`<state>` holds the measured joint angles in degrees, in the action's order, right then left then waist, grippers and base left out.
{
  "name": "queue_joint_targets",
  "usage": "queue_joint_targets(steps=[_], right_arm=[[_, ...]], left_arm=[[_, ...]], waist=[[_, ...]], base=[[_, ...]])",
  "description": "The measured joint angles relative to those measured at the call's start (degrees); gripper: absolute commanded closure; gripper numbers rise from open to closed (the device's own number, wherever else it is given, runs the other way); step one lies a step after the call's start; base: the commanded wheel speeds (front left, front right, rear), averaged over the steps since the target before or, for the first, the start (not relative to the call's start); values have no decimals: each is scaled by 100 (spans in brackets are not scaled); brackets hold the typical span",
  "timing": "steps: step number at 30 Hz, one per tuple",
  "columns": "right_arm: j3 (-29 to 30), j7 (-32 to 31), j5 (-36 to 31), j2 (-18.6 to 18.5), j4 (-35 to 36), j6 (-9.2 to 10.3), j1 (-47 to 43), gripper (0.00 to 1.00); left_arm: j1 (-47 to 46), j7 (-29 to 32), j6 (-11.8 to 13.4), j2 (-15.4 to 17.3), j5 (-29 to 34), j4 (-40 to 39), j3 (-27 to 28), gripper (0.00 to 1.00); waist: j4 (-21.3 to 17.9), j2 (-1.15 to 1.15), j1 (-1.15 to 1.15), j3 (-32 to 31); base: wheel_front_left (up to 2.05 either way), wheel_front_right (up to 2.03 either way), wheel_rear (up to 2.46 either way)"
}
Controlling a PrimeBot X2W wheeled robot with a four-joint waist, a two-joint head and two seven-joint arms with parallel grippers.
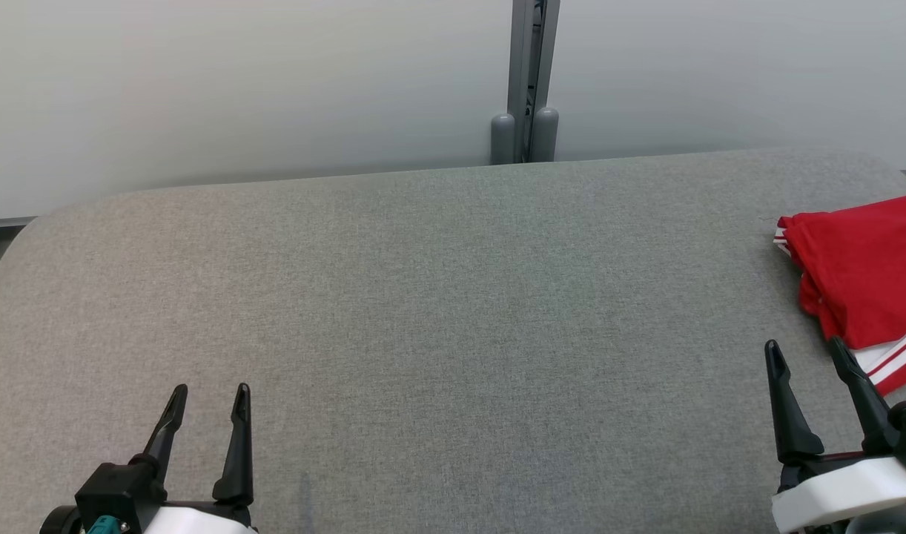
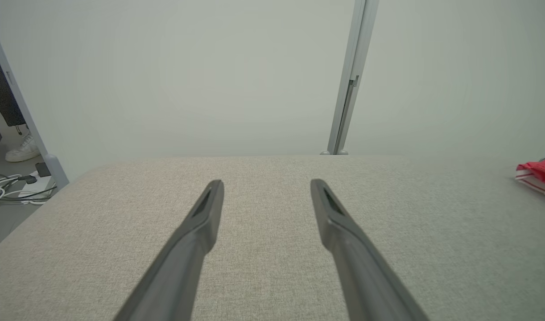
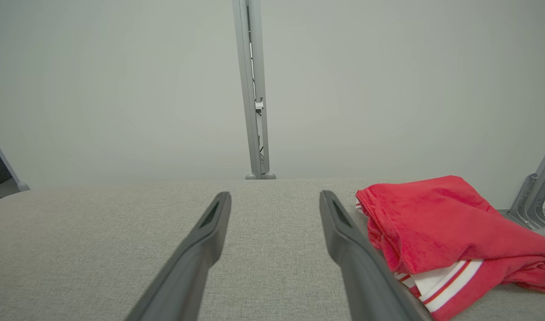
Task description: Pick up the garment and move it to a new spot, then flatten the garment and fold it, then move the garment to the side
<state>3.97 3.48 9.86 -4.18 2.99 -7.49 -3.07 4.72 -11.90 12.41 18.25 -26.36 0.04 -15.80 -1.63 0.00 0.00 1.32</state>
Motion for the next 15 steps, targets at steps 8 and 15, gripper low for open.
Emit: queue_joint_targets(steps=[8,15], right_arm=[[1,8,18,8,-4,0,5,0],[16,25,27,15,-22,0,6,0]], left_arm=[[-38,-31,0,10,-18,51,5,0],[-65,-57,-8,10,-49,100,-2,0]], waist=[[-20,0,0,44],[-26,0,0,49]], base=[[0,0,0],[0,0,0]])
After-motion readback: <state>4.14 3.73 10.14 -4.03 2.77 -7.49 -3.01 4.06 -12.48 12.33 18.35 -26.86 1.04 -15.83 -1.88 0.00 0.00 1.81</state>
